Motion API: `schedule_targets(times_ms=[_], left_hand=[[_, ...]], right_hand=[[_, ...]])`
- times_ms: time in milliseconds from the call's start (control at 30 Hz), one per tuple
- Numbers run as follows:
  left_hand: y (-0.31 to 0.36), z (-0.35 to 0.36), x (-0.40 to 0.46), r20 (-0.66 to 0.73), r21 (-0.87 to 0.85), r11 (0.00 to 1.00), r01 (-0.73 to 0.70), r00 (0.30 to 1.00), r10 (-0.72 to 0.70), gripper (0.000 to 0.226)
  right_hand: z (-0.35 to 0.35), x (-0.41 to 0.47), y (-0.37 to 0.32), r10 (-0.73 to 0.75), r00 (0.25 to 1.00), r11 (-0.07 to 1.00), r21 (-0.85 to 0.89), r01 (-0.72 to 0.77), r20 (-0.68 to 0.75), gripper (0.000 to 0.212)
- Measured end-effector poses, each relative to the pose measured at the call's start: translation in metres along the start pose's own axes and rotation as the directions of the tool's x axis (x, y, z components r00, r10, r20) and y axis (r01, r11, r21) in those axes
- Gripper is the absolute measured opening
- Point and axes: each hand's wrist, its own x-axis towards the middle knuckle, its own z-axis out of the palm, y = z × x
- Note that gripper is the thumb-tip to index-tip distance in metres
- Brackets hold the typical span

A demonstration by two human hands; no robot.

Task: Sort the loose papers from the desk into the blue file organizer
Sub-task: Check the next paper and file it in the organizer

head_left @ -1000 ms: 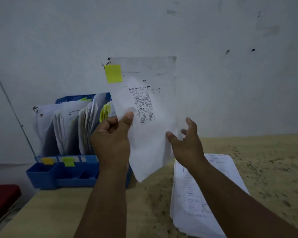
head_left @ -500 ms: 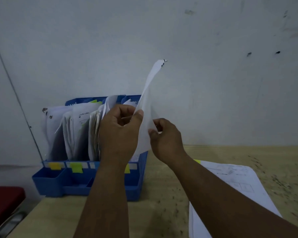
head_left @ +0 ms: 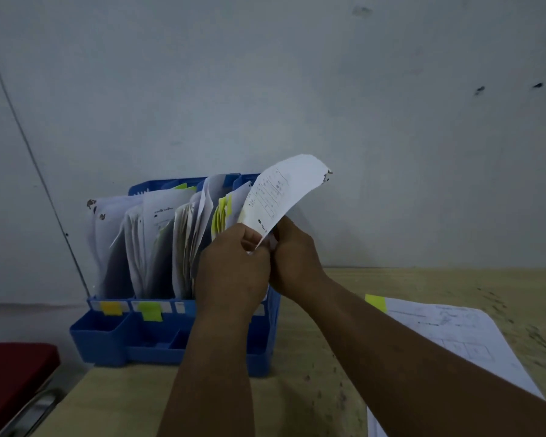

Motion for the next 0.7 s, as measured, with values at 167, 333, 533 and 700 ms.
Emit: schedule_targets(times_ms=[167,333,533,700], left_hand=[[-0.002,0.0,0.001,0.061,0.024,0.999,0.022,0.998,-0.024,0.012],[-0.005,-0.001,0.004,0.069,-0.105,0.994,0.04,0.997,-0.033,0.008],[0.0,0.0,0.004,0.026,-0.22,0.971,0.091,0.996,-0.088,0.016],[0.0,-0.003,0.004,-0.03,-0.272,0.956,0.108,0.992,-0.121,0.021]], right_hand=[[0.0,0.003,0.011,0.009,0.998,0.99,-0.141,0.0,0.06,0.032],[-0.006,0.003,0.014,0.065,0.993,0.989,-0.137,-0.05,0.103,0.054],[-0.003,0.004,0.011,0.072,0.966,0.966,-0.257,-0.007,0.247,0.059],[-0.001,0.009,0.007,0.071,0.941,0.963,-0.268,0.022,0.332,0.055]])
